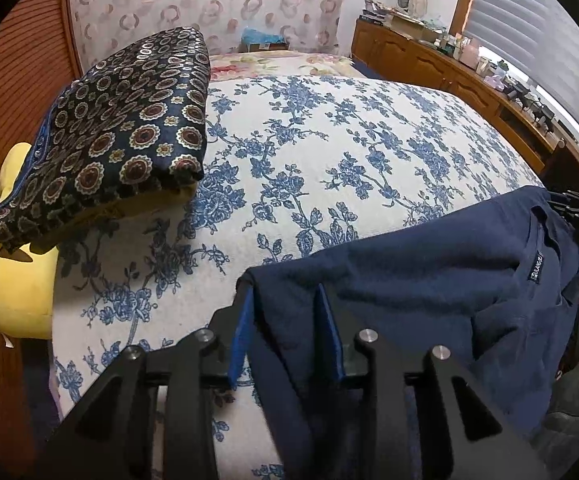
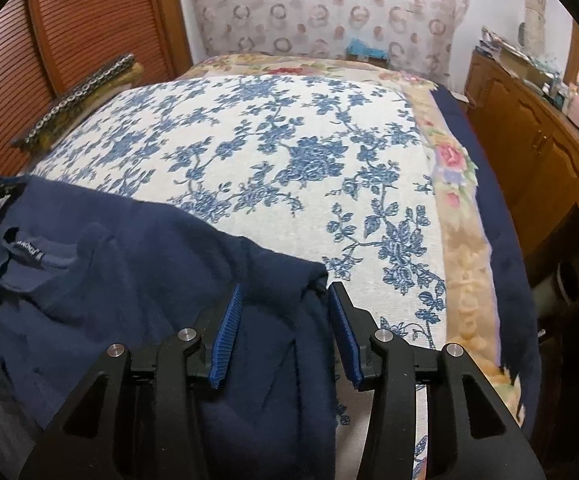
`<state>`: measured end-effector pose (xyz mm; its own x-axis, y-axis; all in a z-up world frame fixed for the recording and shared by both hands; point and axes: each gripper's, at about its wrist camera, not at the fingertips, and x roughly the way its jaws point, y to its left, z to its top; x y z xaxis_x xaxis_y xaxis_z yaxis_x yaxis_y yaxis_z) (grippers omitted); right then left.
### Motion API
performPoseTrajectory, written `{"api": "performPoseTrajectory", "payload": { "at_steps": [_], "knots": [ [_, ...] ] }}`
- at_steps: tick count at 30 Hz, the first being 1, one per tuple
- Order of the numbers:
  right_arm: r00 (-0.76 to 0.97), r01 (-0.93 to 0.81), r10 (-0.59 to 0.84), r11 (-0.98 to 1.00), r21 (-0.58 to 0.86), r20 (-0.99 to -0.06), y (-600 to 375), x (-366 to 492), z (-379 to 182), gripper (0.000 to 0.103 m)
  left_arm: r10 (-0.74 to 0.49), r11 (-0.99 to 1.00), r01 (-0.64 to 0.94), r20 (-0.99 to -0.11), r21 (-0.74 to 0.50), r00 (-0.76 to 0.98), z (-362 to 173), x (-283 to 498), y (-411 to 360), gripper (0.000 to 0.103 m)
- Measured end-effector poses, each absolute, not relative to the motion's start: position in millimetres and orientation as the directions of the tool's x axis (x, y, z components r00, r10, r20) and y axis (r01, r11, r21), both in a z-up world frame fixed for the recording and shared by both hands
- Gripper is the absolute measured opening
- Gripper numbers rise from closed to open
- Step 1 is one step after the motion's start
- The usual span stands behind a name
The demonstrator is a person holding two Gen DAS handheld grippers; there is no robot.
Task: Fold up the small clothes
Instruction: 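Grasp the shirt edge with both tools and lift it high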
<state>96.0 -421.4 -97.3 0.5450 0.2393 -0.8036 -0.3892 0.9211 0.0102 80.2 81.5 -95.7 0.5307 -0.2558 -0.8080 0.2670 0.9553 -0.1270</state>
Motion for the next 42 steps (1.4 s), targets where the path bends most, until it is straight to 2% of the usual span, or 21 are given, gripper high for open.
{"api": "performPoseTrajectory", "payload": {
  "at_steps": [3, 6, 7, 8, 11, 15, 17, 21, 27, 34, 39, 42],
  "knots": [
    [0.539, -0.402, 0.256, 0.916, 0.022, -0.803, -421, 96, -97, 0.037, -0.262, 0.953, 0.273, -0.804, -0.129, 0.535, -97, 80, 81, 0.031],
    [0.526, -0.430, 0.289, 0.902, 0.043, -0.800, -419, 93, -97, 0.020, -0.278, 0.943, 0.309, -0.798, -0.122, 0.534, -97, 79, 81, 0.030],
    [0.519, -0.448, 0.309, 0.892, 0.053, -0.797, -418, 91, -97, 0.011, -0.289, 0.940, 0.316, -0.797, -0.131, 0.530, -97, 78, 82, 0.022],
    [0.517, -0.459, 0.324, 0.886, 0.063, -0.792, -417, 88, -97, 0.009, -0.305, 0.935, 0.325, -0.795, -0.144, 0.524, -97, 77, 83, 0.011],
    [0.516, -0.499, 0.369, 0.863, 0.079, -0.773, -411, 74, -93, 0.008, -0.304, 0.933, 0.333, -0.786, -0.133, 0.538, -94, 69, 80, 0.002],
    [0.588, -0.497, 0.401, 0.864, 0.078, -0.702, -411, 49, -60, 0.007, -0.380, 0.919, 0.336, -0.692, -0.206, 0.614, -64, 41, 85, 0.001],
    [0.632, -0.492, 0.412, 0.868, 0.071, -0.656, -414, 36, -32, 0.007, -0.402, 0.912, 0.350, -0.636, -0.214, 0.658, -37, 23, 85, 0.001],
    [0.685, -0.526, 0.428, 0.851, 0.007, -0.589, -412, 13, 35, 0.007, -0.412, 0.905, 0.402, -0.534, -0.142, 0.738, 29, -8, 75, 0.001],
    [0.750, -0.564, 0.481, 0.824, -0.059, -0.453, -405, -28, 137, 0.006, -0.523, 0.849, 0.514, -0.319, -0.119, 0.790, 139, -47, 77, 0.001],
    [0.819, -0.552, 0.503, 0.823, -0.135, -0.276, -409, -75, 249, 0.006, -0.528, 0.848, 0.527, -0.144, -0.045, 0.837, 236, -80, 93, 0.002],
    [0.870, -0.489, 0.450, 0.840, -0.238, -0.201, -400, -90, 304, 0.006, -0.502, 0.865, 0.502, -0.051, -0.002, 0.863, 285, -96, 107, 0.002],
    [0.884, -0.465, 0.430, 0.844, -0.266, -0.183, -397, -92, 319, 0.006, -0.484, 0.875, 0.484, -0.015, 0.015, 0.875, 299, -101, 114, 0.002]
  ]
}}
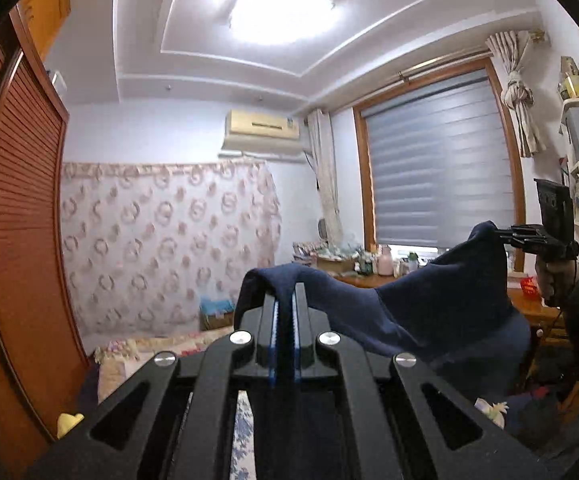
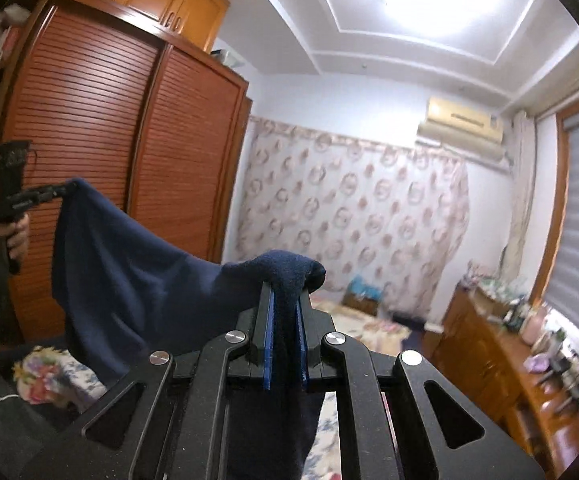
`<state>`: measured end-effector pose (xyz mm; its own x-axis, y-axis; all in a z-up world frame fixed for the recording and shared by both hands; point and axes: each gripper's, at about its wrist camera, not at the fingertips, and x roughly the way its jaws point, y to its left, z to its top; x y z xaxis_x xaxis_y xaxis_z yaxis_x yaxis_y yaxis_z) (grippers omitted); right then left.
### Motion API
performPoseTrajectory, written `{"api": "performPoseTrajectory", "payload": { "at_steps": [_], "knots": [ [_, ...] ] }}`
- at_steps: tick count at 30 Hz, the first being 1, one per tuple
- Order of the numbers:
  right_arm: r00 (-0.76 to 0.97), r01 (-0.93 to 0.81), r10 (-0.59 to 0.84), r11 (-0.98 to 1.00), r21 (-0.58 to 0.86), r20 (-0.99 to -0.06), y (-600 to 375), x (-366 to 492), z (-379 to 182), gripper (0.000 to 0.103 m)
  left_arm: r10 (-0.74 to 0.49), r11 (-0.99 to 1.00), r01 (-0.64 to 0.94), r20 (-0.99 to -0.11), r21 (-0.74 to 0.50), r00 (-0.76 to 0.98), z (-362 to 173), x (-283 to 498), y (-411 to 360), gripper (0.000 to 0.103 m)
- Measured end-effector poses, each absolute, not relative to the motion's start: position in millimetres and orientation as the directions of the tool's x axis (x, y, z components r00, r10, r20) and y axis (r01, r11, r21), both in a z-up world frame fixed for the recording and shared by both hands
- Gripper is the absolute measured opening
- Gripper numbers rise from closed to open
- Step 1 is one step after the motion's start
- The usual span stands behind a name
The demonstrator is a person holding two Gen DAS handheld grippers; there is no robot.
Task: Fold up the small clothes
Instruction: 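Grasp the shirt edge with both tools and lift it high, then lower the lifted shirt onto the bed with both tools and open them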
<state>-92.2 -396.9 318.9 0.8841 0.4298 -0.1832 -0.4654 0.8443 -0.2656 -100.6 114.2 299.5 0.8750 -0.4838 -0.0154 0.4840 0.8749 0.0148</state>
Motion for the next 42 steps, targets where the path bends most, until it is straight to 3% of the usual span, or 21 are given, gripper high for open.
{"api": "performPoseTrajectory", "payload": {
  "at_steps": [3, 14, 27, 39, 42],
  "knots": [
    [0.889, -0.456, 0.418, 0.847, -0.274, -0.188, -398, -89, 317, 0.006, -0.460, 0.887, 0.461, -0.013, 0.020, 0.888, 298, -92, 119, 0.002],
    [0.895, -0.423, 0.362, 0.874, -0.238, -0.262, -413, -51, 278, 0.006, -0.390, 0.920, 0.391, -0.137, -0.020, 0.911, 244, -23, 107, 0.002],
    [0.786, -0.361, 0.187, 0.913, -0.190, -0.589, -420, 200, 59, 0.006, -0.282, 0.957, 0.277, -0.468, -0.081, 0.837, 63, 201, 55, 0.002],
    [0.735, -0.305, 0.146, 0.943, -0.131, -0.662, -433, 286, -1, 0.007, -0.232, 0.966, 0.256, -0.597, -0.046, 0.768, 15, 268, 32, 0.003],
    [0.734, -0.289, 0.123, 0.947, -0.144, -0.668, -430, 288, -2, 0.021, -0.237, 0.963, 0.264, -0.642, -0.055, 0.729, 6, 275, 29, 0.005]
  ]
}}
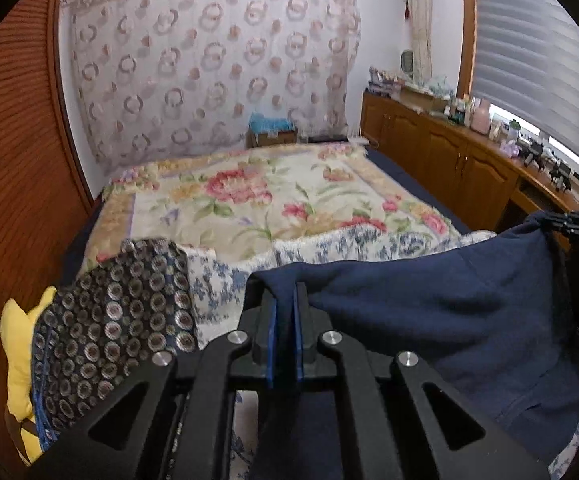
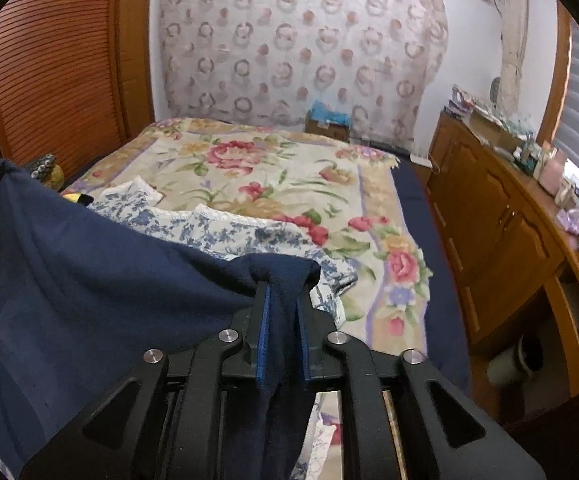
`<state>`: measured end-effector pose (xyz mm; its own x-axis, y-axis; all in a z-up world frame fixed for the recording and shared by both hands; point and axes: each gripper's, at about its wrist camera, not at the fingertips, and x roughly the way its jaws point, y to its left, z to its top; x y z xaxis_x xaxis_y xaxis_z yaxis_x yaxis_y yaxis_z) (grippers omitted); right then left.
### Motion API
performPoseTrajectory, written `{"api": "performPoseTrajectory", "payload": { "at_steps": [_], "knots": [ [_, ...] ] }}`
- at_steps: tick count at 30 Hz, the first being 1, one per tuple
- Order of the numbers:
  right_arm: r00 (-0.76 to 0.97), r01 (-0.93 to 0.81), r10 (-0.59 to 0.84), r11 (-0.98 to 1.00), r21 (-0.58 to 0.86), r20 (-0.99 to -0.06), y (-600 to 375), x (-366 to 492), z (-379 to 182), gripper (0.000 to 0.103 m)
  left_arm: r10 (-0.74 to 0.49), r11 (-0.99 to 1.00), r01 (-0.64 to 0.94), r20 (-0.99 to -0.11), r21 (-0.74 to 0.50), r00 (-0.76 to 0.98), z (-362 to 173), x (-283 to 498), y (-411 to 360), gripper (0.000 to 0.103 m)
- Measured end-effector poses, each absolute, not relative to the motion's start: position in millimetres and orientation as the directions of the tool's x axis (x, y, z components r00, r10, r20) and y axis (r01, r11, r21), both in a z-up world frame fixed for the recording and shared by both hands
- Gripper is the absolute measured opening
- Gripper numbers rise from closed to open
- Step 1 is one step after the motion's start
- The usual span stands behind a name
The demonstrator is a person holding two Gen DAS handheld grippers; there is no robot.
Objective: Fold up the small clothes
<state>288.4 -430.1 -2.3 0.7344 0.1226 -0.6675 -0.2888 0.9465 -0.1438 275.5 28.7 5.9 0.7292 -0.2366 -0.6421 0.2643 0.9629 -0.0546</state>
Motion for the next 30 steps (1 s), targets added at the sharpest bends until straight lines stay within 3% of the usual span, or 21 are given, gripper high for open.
{"api": "performPoseTrajectory", "payload": {
  "at_steps": [2, 7, 16, 27, 30],
  "knots": [
    [0.731, -0.273, 0.086, 0.946, -0.174, -0.677, -430, 286, -5, 0.035, -0.232, 0.961, 0.272, -0.664, -0.044, 0.711, 1, 271, 24, 0.010],
    [0.722, -0.278, 0.105, 0.949, -0.148, -0.684, -435, 261, -15, 0.050, -0.220, 0.962, 0.274, -0.656, -0.021, 0.722, -2, 228, 29, 0.021],
    [0.683, -0.267, 0.139, 0.961, -0.067, -0.717, -443, 193, -41, 0.051, -0.246, 0.955, 0.292, -0.681, -0.050, 0.690, -28, 146, 38, 0.025],
    [0.612, -0.226, 0.168, 0.974, 0.033, -0.773, -450, 149, -75, 0.051, -0.270, 0.958, 0.249, -0.739, -0.142, 0.618, -75, 104, 45, 0.026],
    [0.612, -0.197, 0.122, 0.980, -0.001, -0.781, -445, 153, -82, 0.051, -0.276, 0.956, 0.251, -0.754, -0.151, 0.596, -86, 97, 41, 0.027]
  ]
}}
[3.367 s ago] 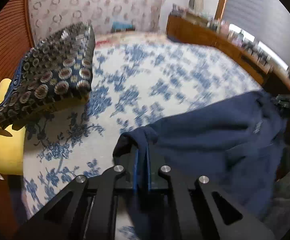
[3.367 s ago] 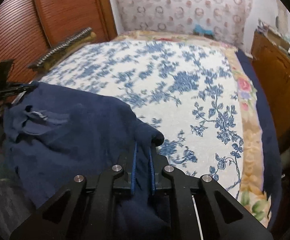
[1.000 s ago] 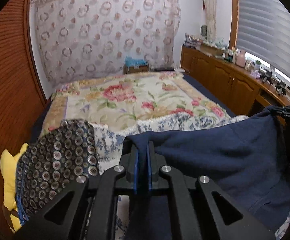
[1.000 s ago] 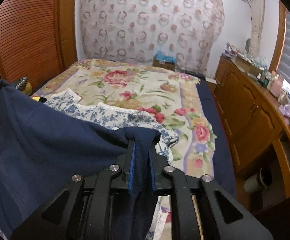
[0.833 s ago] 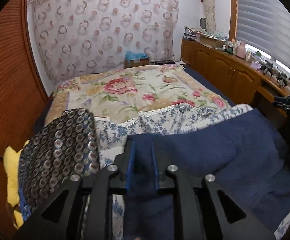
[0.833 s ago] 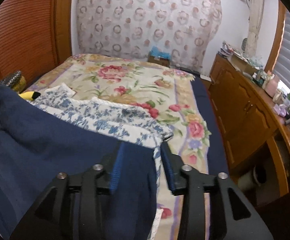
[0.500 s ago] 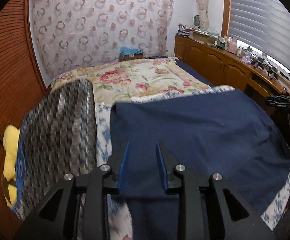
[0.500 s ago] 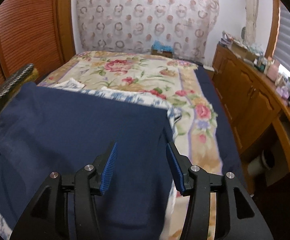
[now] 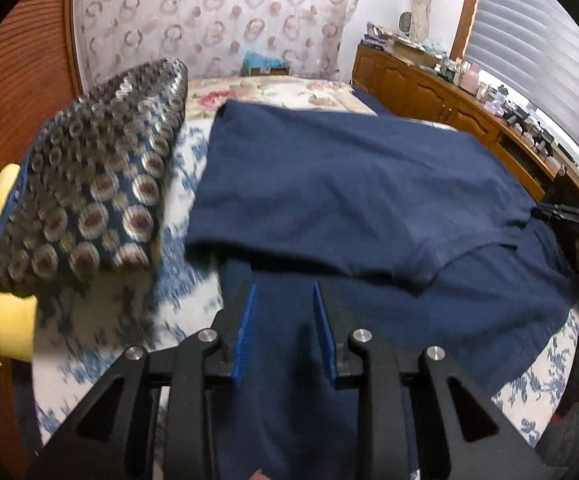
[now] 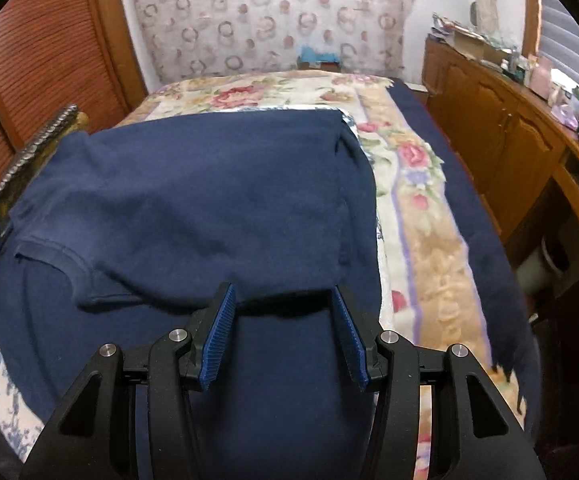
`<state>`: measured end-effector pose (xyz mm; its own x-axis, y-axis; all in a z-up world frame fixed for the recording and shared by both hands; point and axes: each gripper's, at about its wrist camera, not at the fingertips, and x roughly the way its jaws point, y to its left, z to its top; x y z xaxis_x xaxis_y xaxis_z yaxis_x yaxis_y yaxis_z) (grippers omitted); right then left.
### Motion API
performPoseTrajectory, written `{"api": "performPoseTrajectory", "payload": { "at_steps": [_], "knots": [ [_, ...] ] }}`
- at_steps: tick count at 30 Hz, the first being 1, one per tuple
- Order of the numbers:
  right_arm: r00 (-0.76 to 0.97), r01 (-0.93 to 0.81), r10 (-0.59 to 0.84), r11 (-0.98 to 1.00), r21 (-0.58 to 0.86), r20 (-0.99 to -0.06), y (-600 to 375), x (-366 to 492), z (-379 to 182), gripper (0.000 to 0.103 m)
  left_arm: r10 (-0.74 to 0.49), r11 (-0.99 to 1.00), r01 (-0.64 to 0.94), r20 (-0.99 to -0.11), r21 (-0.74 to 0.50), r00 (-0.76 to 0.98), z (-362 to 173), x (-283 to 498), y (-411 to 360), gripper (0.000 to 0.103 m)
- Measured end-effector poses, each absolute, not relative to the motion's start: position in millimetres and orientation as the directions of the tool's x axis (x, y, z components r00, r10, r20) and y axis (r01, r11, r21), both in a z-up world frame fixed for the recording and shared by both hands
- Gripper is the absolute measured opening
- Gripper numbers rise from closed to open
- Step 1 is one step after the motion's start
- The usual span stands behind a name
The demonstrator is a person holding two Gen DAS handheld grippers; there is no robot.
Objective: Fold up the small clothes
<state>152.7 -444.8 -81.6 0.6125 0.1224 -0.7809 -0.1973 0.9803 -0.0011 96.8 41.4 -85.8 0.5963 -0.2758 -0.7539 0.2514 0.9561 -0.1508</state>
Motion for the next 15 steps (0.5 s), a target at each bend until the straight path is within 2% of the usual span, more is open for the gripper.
{"api": "performPoseTrajectory", "payload": {
  "at_steps": [5, 15],
  "knots": [
    [0.614, -0.143, 0.099, 0.990, 0.013, -0.783, -455, 159, -88, 0.051, -0.286, 0.953, 0.252, -0.763, -0.166, 0.580, -92, 89, 37, 0.027],
    [0.636, -0.167, 0.118, 0.986, 0.014, -0.762, -459, 154, -91, 0.052, -0.268, 0.956, 0.260, -0.777, -0.139, 0.570, -94, 93, 32, 0.027]
  ]
}}
